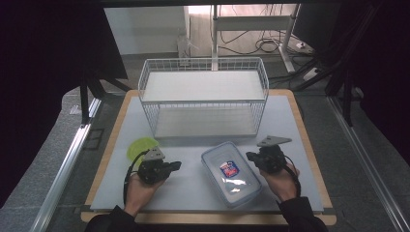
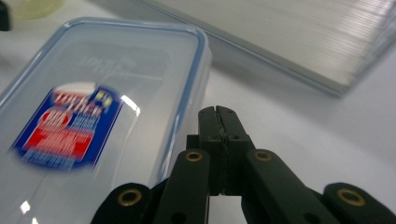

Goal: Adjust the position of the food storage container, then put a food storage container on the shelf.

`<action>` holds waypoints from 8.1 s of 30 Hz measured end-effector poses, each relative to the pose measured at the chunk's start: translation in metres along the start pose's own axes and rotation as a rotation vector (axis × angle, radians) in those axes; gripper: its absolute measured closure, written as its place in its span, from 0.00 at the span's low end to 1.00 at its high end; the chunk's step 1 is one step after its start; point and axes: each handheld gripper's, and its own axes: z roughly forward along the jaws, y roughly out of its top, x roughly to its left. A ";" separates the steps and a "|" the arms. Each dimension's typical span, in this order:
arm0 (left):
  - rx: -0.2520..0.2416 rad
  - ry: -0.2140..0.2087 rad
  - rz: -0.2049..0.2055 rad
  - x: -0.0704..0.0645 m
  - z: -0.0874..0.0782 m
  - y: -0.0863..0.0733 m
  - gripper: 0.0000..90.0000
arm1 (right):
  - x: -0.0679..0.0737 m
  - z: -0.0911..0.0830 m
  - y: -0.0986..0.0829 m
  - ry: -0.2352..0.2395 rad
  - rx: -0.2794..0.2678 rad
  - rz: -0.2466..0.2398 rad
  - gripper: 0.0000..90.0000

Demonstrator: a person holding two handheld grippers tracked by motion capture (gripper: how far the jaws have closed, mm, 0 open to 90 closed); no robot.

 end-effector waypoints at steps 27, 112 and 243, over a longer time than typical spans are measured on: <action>0.070 -0.043 0.068 0.006 0.084 0.071 1.00 | 0.051 -0.049 -0.082 0.039 0.086 0.094 1.00; 0.011 0.030 0.021 -0.009 -0.018 -0.008 0.06 | -0.003 -0.024 -0.043 -0.002 -0.043 0.037 0.12; -0.220 -0.192 -0.188 0.047 -0.071 0.151 0.55 | -0.021 -0.050 0.138 0.323 -0.234 0.192 0.60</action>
